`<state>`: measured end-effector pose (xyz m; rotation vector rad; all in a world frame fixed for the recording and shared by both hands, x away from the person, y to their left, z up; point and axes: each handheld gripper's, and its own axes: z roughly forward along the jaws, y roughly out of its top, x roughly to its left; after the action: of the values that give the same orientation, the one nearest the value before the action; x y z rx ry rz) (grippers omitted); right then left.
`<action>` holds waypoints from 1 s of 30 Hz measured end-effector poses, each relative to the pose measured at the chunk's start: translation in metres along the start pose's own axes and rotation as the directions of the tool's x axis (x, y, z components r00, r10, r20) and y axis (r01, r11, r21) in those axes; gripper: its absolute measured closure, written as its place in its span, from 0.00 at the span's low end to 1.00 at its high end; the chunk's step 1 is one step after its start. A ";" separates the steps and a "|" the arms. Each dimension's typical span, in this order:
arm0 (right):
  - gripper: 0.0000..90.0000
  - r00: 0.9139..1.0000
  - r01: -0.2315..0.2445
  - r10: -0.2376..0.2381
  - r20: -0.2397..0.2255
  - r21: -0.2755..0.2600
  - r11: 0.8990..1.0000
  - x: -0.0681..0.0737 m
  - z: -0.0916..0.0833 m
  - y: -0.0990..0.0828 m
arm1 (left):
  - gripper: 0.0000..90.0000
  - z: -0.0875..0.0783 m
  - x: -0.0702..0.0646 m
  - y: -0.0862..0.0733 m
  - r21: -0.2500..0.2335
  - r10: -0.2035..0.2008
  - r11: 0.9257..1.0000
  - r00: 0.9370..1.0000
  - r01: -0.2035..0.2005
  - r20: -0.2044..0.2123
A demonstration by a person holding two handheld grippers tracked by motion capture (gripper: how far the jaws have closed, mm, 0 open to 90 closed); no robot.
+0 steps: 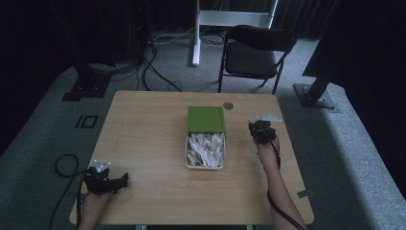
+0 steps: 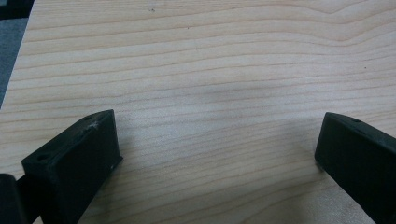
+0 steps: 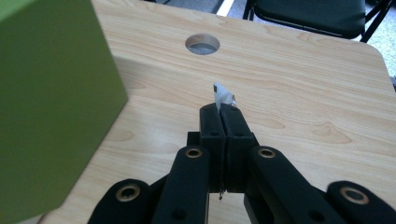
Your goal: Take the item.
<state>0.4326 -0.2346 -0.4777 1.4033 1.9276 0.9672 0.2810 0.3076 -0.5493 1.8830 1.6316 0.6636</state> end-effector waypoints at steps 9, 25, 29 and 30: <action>0.99 0.993 0.024 -0.033 0.115 0.084 0.996 -0.003 0.040 -0.008 | 0.01 0.000 0.000 0.000 0.000 0.000 1.000 1.000 0.000 0.000; 0.88 0.998 0.005 0.005 -0.066 0.149 0.989 0.022 0.065 -0.024 | 0.01 0.000 0.000 0.000 0.000 0.000 1.000 1.000 0.000 0.000; 0.73 0.993 -0.007 0.025 -0.113 0.164 0.986 0.025 0.069 -0.026 | 0.01 0.000 0.000 0.000 0.000 0.000 1.000 1.000 0.000 0.000; 0.62 0.992 -0.007 0.027 -0.126 0.160 0.987 0.026 0.070 -0.026 | 0.01 0.000 0.000 0.000 0.000 0.000 1.000 1.000 0.000 0.000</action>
<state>0.4650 -0.1993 -0.5399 1.4805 2.1313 0.9488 0.2810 0.3075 -0.5493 1.8827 1.6317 0.6637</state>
